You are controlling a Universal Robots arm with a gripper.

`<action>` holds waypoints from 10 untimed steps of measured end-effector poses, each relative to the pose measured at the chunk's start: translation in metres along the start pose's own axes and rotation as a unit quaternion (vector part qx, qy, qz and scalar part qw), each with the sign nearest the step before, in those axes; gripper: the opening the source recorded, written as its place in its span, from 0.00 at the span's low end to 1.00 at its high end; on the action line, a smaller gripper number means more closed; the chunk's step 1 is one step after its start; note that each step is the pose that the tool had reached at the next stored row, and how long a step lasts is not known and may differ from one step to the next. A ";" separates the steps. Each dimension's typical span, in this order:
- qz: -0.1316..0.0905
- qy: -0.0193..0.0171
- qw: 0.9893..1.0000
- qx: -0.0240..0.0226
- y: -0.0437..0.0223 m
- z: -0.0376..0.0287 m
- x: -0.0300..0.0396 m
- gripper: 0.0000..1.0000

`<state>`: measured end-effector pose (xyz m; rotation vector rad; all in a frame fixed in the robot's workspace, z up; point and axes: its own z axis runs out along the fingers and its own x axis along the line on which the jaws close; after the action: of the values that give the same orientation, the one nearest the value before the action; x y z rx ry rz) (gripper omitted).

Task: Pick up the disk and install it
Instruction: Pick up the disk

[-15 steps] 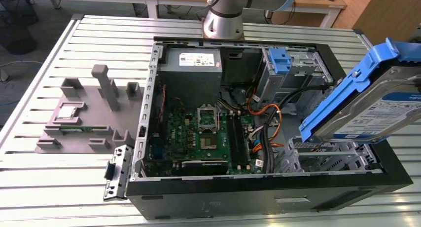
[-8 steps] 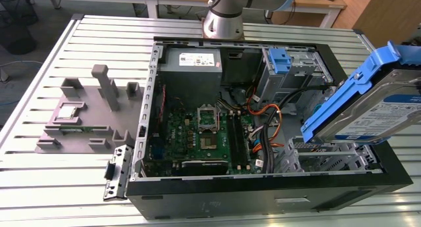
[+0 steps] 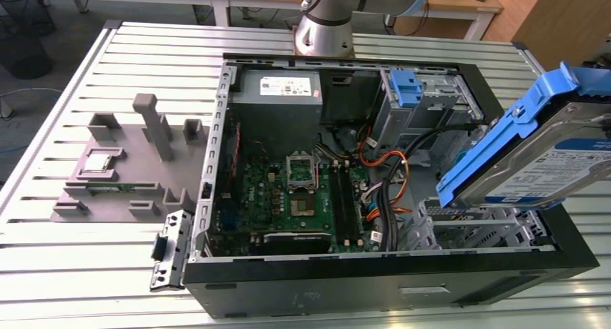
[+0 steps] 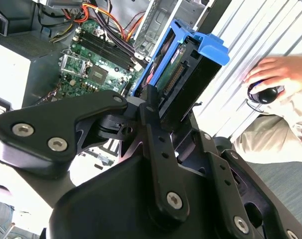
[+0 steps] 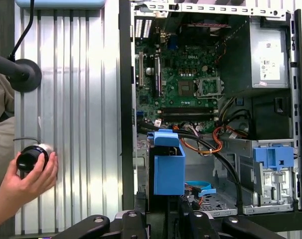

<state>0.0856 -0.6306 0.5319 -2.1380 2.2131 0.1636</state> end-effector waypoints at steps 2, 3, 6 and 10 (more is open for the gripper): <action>0.000 0.000 1.000 0.000 0.0000 0.0004 0.0001 0.35; 0.000 0.000 1.000 0.000 0.0000 0.0007 0.0001 0.35; 0.000 0.000 1.000 0.000 0.0000 0.0011 0.0001 0.35; 0.000 0.000 1.000 0.000 0.0000 0.0011 0.0002 0.35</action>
<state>0.0856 -0.6306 0.5308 -2.1380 2.2132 0.1636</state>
